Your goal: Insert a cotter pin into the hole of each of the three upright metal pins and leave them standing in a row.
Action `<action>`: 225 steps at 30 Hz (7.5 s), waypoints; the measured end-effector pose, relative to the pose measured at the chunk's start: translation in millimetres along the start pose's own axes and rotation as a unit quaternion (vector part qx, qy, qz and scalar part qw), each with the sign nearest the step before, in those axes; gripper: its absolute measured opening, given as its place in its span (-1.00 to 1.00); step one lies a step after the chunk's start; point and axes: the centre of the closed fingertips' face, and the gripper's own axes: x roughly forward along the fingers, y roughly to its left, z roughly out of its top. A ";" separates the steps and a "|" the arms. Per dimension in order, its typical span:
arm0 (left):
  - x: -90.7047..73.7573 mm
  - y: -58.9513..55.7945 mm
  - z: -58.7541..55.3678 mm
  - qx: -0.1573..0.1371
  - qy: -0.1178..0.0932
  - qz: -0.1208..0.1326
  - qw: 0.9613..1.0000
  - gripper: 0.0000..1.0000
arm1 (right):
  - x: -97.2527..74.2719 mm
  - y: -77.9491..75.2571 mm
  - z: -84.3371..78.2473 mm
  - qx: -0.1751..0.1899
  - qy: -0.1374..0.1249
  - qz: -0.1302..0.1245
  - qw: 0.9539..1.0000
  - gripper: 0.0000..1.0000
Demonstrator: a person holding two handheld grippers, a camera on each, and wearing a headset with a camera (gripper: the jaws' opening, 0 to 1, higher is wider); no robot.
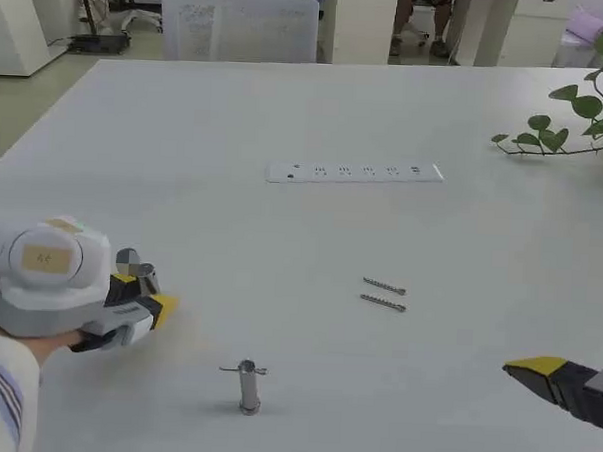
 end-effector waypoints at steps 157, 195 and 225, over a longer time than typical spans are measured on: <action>-49.9 -218.4 -24.5 0.040 0.022 -0.140 0.989 -0.77 | -15.8 -6.8 -37.0 0.041 0.013 -0.001 0.999 0.95; -80.9 -219.7 -22.3 0.043 -0.006 -0.196 0.980 0.23 | -11.9 -29.4 -13.6 0.002 0.016 0.004 1.000 0.87; -112.8 -217.4 -35.5 0.036 -0.001 -0.231 0.972 0.99 | 29.5 -91.0 26.9 -0.093 0.095 0.008 0.991 0.23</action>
